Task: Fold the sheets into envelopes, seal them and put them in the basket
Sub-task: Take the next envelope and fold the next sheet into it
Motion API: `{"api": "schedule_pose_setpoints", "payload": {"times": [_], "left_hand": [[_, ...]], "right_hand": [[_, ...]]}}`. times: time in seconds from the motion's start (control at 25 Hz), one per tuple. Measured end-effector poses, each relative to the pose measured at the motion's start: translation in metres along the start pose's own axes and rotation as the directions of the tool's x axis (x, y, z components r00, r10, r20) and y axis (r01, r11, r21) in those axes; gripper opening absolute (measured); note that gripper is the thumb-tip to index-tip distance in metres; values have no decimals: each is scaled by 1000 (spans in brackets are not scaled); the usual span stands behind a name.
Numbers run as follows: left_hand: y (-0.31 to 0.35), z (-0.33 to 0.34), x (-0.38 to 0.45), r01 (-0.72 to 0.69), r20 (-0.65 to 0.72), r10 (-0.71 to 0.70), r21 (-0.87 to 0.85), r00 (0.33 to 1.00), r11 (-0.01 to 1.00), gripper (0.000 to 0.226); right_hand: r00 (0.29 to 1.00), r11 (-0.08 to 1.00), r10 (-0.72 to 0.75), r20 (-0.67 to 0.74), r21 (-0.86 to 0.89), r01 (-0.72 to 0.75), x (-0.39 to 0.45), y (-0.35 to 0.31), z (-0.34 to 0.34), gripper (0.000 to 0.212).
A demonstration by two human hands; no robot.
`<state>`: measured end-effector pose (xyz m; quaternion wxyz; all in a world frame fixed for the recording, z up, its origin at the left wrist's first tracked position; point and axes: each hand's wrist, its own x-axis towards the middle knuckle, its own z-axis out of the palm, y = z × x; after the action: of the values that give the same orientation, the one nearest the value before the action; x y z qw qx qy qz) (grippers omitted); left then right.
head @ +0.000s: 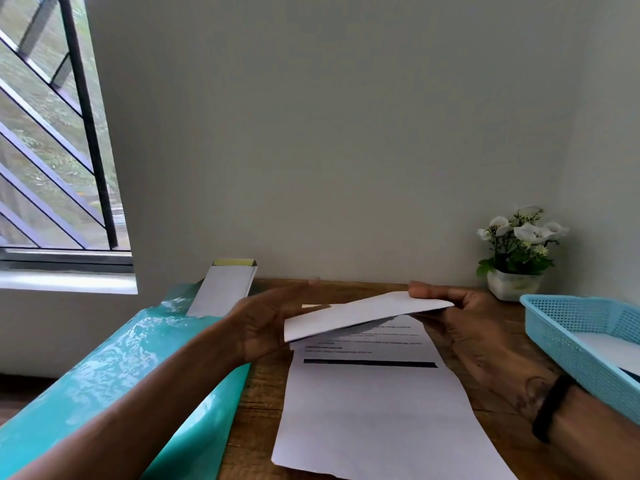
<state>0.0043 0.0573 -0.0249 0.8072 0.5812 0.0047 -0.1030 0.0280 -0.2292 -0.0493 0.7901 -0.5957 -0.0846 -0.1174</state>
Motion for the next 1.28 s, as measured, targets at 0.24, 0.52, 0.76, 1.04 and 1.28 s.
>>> {"api": "schedule_pose_setpoints", "payload": {"times": [0.24,0.52,0.76,1.04,1.28], "left_hand": [[-3,9,-5,-15,129,-50,463,990,886,38],[-9,2,1,-431,292,870,897,397,-104,11],[-28,28,-1,-523,597,785,728,164,-444,13],[-39,38,-10,-322,712,687,691,149,-647,17],[-25,32,-14,-207,753,598,654,275,-728,42]], "right_hand": [[999,998,-18,26,62,17,-3,-4,5,30],[809,537,-563,171,-668,515,-15,-21,0,29],[502,-117,-608,615,-695,709,-22,-7,14,31],[408,-246,-559,722,-614,750,-24,-1,13,25],[419,-343,-524,742,-634,693,-19,-6,15,23]]}}
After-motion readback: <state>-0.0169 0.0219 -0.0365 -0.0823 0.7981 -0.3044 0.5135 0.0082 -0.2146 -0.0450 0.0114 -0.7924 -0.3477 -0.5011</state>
